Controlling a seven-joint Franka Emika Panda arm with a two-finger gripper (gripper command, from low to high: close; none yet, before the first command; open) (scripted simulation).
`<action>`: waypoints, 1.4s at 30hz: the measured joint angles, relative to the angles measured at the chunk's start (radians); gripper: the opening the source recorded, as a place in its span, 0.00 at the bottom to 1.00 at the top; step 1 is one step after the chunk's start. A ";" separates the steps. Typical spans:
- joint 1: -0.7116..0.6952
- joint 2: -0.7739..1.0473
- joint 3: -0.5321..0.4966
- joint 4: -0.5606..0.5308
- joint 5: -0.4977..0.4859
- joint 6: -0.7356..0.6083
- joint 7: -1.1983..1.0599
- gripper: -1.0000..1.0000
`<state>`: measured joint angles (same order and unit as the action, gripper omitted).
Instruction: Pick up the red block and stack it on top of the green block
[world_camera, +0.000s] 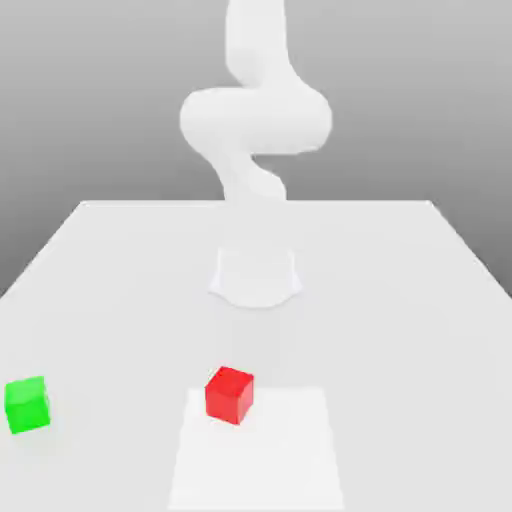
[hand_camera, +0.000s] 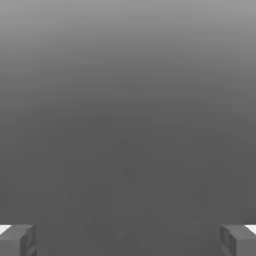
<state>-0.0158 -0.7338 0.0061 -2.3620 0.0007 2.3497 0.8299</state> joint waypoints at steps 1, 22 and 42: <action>-0.008 0.033 0.003 -0.030 0.000 0.025 0.015 0.50; -0.120 0.828 0.021 -0.514 -0.014 0.621 0.293 0.50; -0.194 0.687 -0.040 -0.469 0.019 0.434 0.251 0.00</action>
<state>-0.2101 -0.0467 -0.0342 -2.8309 0.0193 2.7840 1.0805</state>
